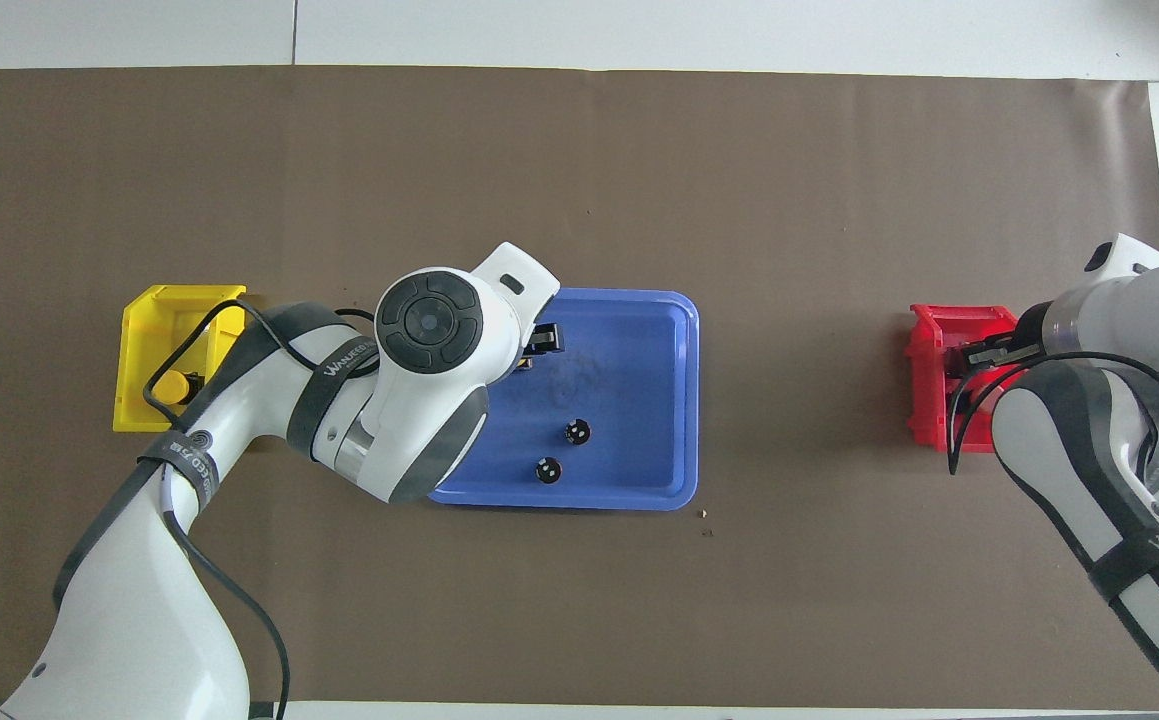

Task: Sort red and yellow buttons by color
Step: 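Grasp the last yellow button with the left gripper while the right gripper releases, then carry the yellow button to the yellow bin while the right gripper withdraws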

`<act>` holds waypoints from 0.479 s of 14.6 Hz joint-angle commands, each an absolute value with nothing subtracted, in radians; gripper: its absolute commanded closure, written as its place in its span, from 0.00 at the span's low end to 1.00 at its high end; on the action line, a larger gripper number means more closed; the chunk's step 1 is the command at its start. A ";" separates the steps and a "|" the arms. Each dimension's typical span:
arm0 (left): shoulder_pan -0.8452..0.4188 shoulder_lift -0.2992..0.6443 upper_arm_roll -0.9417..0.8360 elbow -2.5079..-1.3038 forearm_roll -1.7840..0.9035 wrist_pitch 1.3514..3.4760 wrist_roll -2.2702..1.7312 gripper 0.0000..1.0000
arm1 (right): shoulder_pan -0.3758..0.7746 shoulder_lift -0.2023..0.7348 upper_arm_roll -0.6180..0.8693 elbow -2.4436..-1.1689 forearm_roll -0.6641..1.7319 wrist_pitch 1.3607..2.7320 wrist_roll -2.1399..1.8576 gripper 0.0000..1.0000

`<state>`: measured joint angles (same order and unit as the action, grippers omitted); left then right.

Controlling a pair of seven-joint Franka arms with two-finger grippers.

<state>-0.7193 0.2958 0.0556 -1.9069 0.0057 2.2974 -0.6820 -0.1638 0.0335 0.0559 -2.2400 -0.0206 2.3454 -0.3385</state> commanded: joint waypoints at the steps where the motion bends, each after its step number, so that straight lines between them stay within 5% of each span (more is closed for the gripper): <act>1: -0.735 0.293 0.072 -1.910 0.017 2.313 -0.704 0.07 | -0.183 0.008 0.067 -2.281 -0.002 2.390 -0.364 0.86; 2: -0.736 0.293 0.072 -1.910 0.015 2.310 -0.706 0.20 | -0.183 0.008 0.067 -2.281 -0.002 2.390 -0.364 0.70; 3: -0.741 0.293 0.072 -1.908 0.014 2.312 -0.721 0.61 | -0.184 0.008 0.067 -2.280 -0.003 2.390 -0.365 0.53; 4: -0.741 0.293 0.074 -1.898 0.014 2.306 -0.738 0.98 | -0.186 0.008 0.067 -2.273 -0.005 2.382 -0.373 0.25; 7: -0.739 0.301 0.075 -1.875 0.014 2.269 -0.749 0.99 | -0.180 0.017 0.069 -2.177 -0.005 2.283 -0.373 0.00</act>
